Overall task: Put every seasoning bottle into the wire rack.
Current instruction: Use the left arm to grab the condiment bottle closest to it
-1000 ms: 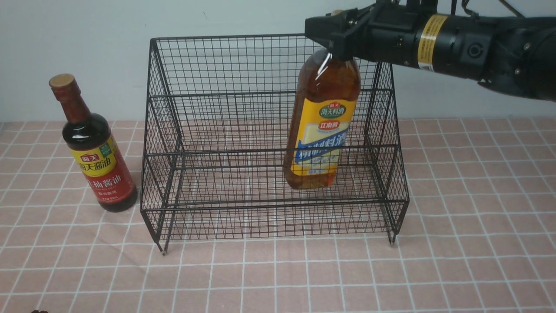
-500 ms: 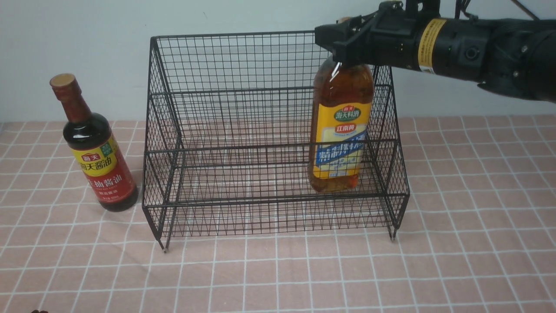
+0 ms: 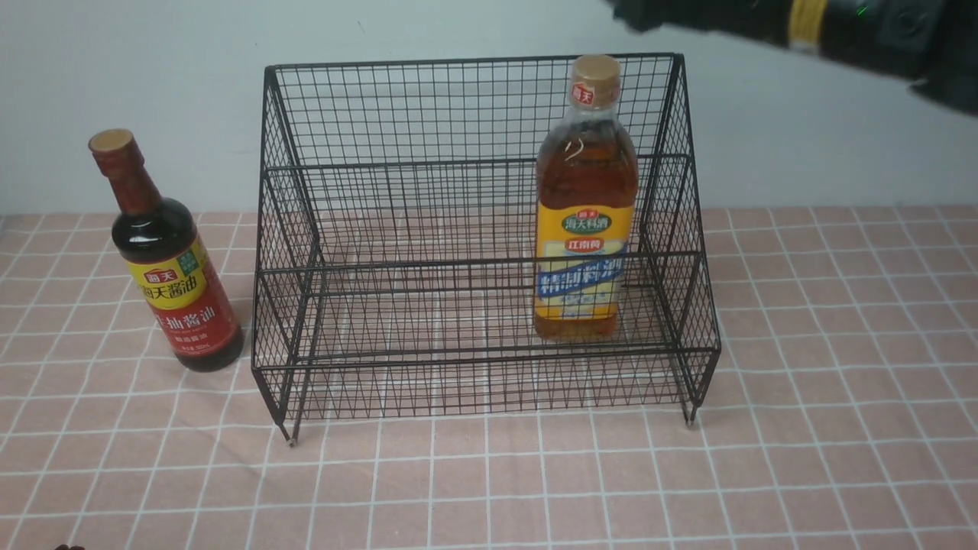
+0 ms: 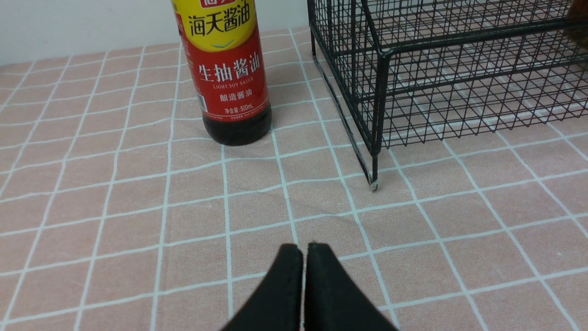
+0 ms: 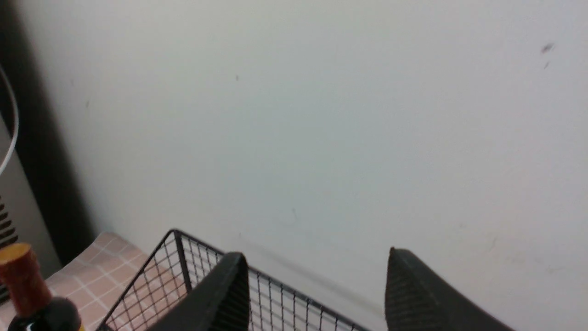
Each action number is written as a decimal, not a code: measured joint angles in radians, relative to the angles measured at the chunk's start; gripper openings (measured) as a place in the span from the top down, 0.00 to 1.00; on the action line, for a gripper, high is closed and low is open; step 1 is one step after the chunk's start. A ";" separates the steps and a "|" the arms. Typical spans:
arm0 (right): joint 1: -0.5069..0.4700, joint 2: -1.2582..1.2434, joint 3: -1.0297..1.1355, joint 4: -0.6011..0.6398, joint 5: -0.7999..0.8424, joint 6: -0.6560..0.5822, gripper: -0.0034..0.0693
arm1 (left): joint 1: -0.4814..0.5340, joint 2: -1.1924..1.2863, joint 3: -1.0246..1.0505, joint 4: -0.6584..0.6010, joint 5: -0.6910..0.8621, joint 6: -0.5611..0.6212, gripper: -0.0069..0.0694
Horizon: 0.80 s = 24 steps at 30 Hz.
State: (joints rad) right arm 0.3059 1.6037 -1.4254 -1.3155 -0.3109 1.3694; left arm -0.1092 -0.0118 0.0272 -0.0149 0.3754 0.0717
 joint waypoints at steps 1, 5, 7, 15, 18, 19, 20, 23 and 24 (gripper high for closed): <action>0.000 -0.034 0.000 -0.012 0.024 -0.001 0.45 | 0.000 0.000 0.000 0.000 0.000 0.000 0.92; 0.000 -0.148 0.000 -0.056 0.100 -0.001 0.55 | 0.000 0.000 0.000 0.000 0.000 0.000 0.92; 0.000 -0.199 0.002 -0.066 0.130 -0.001 0.62 | 0.000 0.000 0.000 0.000 0.000 0.000 0.92; 0.000 -0.483 0.172 0.043 0.327 -0.231 0.96 | 0.000 0.000 0.000 0.000 0.000 0.000 0.92; 0.000 -0.590 0.299 0.231 0.448 -0.489 0.97 | 0.000 0.000 0.000 0.000 0.000 0.000 0.92; 0.000 -0.625 0.347 0.306 0.485 -0.557 0.97 | 0.000 0.000 0.000 0.000 0.000 0.000 0.92; 0.000 -0.632 0.357 0.321 0.492 -0.591 0.97 | 0.000 0.000 0.000 0.000 0.000 0.000 0.92; 0.000 -0.740 0.533 0.575 0.590 -0.827 0.97 | 0.000 0.000 0.000 0.000 0.000 0.000 0.92; 0.000 -0.771 0.586 0.652 0.601 -0.881 0.97 | 0.000 0.000 0.000 0.000 0.000 0.000 0.92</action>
State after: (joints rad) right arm 0.3059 0.8326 -0.8390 -0.6633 0.2904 0.4883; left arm -0.1092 -0.0118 0.0272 -0.0149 0.3754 0.0717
